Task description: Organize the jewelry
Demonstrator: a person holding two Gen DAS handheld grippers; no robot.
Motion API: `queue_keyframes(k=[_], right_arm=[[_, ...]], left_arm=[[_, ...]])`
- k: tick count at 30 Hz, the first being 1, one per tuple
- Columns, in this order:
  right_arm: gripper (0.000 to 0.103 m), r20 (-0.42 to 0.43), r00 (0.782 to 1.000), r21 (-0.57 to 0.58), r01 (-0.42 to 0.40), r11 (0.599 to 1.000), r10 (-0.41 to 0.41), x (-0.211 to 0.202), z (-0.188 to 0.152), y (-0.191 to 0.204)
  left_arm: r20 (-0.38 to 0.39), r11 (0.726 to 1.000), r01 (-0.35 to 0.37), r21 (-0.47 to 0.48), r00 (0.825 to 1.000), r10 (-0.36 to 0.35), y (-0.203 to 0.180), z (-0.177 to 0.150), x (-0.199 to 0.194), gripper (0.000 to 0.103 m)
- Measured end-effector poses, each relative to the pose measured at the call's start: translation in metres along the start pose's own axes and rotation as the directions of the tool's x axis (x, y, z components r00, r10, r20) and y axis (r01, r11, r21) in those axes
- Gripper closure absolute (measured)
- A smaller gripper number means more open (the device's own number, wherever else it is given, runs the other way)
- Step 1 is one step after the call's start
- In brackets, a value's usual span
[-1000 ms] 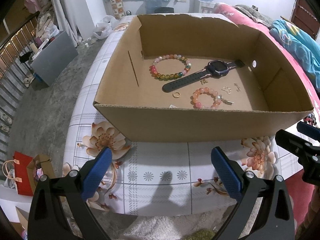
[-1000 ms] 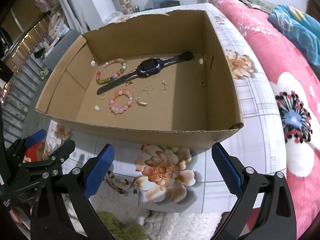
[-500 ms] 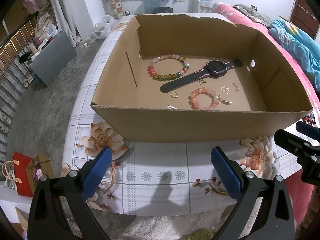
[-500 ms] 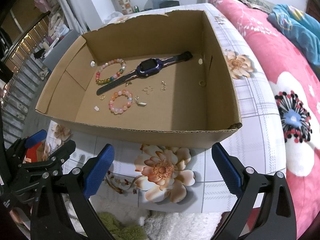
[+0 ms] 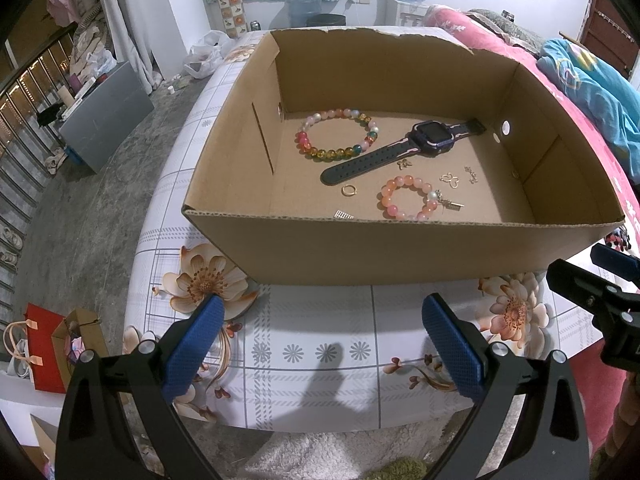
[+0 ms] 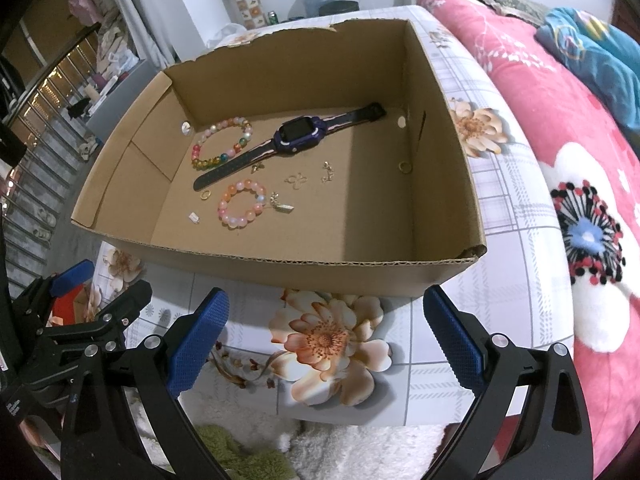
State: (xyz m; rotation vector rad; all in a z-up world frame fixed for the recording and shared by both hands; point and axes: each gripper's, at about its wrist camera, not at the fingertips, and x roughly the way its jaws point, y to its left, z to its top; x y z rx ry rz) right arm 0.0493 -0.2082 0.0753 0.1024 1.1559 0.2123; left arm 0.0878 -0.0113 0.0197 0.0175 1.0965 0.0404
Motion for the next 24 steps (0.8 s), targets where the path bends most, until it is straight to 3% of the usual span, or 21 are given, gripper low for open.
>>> queue_keyframes(k=[24], right_arm=[[0.009,0.000,1.000,0.005,0.000,1.000,0.000,0.0000,-0.0019,0.0008]], left_arm=[[-0.002,1.000,0.002,0.000,1.000,-0.002,0.0007,-0.0002,0.0002,0.006]])
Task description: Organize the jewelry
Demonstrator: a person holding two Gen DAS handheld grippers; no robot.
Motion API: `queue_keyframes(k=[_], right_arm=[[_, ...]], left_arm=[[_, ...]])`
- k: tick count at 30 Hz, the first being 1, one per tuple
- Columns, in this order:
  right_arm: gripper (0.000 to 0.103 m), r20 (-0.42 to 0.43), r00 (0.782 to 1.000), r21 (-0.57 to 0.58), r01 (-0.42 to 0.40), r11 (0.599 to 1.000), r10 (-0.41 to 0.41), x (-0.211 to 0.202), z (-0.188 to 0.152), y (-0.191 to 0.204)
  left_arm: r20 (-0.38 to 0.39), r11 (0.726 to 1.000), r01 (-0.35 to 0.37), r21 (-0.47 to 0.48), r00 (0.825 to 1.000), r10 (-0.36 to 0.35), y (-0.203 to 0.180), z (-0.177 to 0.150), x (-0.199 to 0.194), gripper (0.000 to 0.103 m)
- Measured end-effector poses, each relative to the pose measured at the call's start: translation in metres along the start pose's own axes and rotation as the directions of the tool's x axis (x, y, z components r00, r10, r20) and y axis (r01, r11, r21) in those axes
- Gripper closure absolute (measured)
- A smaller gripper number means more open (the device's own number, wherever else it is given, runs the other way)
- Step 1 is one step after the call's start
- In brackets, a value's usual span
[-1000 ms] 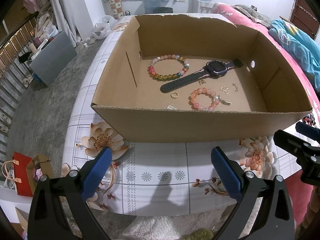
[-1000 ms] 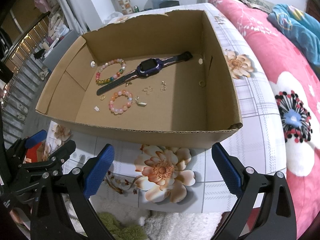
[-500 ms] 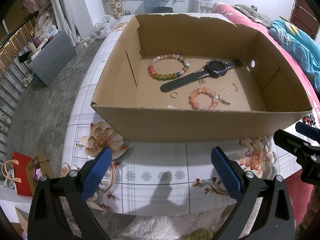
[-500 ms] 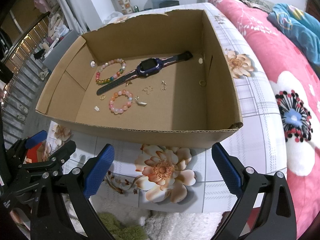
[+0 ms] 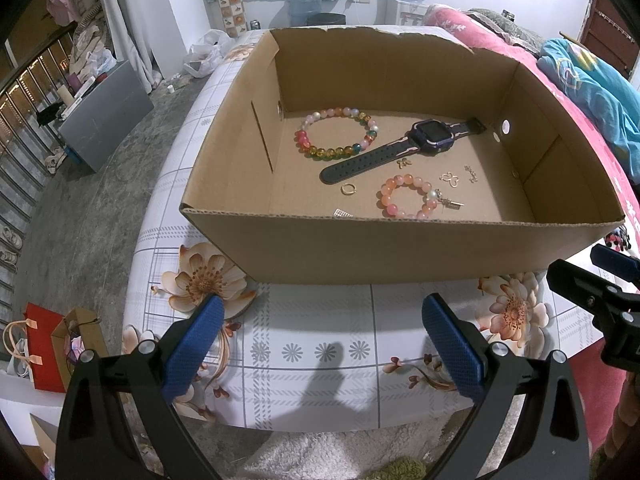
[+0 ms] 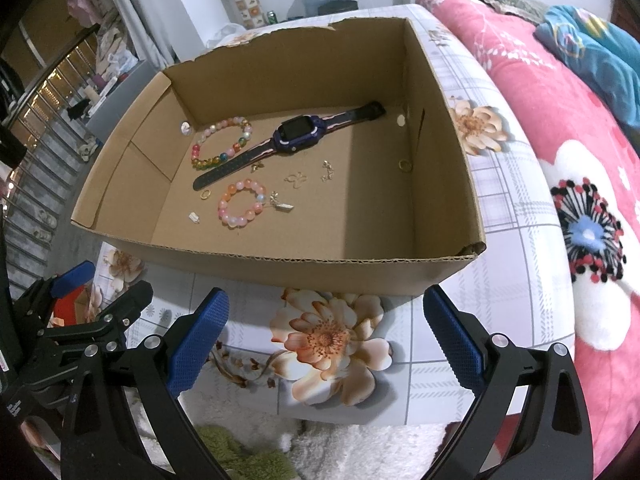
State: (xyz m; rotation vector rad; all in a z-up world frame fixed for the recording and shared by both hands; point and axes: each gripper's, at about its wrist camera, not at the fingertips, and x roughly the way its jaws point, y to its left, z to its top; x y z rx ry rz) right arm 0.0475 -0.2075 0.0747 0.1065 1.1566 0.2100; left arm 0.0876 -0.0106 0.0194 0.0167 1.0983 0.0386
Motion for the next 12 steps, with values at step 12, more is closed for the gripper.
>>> queue_keyframes(k=[12], right_arm=[[0.009,-0.002,1.000,0.001,-0.002,1.000,0.002,0.0004,-0.0002,0.0008]], left_arm=[[-0.001,1.000,0.001,0.001,1.000,-0.001,0.0002,0.0005,0.0009,0.006]])
